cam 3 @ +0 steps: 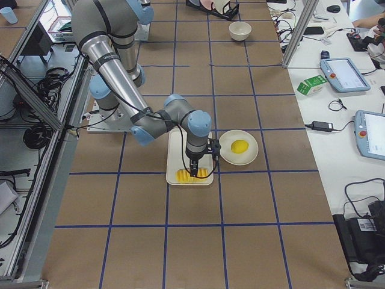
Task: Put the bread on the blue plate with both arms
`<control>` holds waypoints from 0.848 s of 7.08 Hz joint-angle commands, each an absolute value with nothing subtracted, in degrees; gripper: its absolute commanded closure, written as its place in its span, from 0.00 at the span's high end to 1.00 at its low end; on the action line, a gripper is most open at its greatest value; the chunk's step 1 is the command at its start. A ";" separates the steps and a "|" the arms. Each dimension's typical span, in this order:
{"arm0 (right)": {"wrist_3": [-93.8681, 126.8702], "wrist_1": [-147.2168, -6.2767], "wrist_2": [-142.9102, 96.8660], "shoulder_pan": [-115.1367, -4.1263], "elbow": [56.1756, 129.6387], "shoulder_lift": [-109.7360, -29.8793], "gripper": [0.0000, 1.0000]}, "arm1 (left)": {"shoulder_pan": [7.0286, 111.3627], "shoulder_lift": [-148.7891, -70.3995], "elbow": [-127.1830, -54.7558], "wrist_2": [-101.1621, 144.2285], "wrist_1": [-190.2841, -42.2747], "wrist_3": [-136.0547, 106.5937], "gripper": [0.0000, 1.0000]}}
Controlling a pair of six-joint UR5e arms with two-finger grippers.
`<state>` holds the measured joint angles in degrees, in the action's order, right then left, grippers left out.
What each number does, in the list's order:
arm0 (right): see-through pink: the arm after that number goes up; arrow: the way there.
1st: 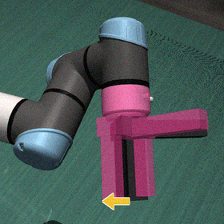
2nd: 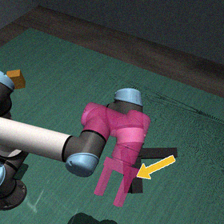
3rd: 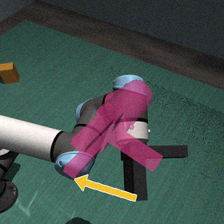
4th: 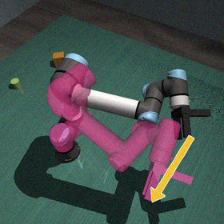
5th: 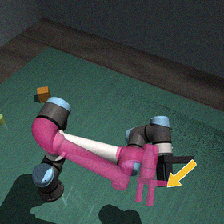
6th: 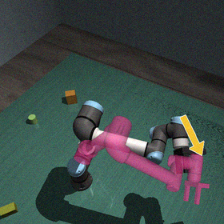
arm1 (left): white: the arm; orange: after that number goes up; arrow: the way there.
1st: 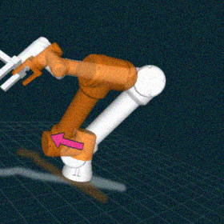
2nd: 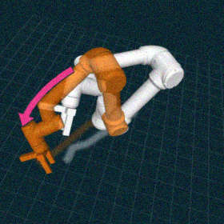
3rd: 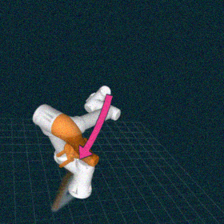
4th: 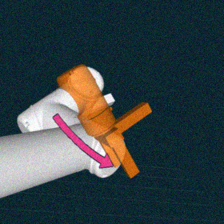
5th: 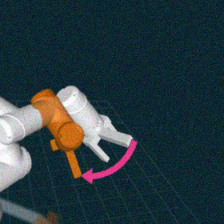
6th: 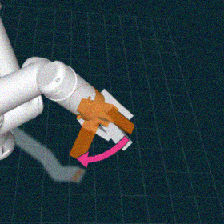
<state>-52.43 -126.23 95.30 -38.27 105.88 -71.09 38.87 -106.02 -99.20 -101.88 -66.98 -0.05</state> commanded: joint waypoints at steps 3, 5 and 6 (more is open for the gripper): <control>-52.73 -127.79 95.27 -38.14 106.87 -67.42 1.00 | 38.85 -107.49 -99.23 -102.13 -66.97 0.17 0.38; -52.21 -127.53 96.58 -38.14 107.23 -67.15 1.00 | 38.85 -107.40 -98.79 -102.13 -66.97 0.70 0.00; -51.77 -127.79 96.59 -38.14 107.31 -66.45 1.00 | 38.85 -107.40 -98.44 -102.13 -66.97 0.96 0.00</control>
<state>-52.28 -127.65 96.18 -38.14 107.16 -67.05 38.85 -107.45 -98.85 -102.16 -66.98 0.61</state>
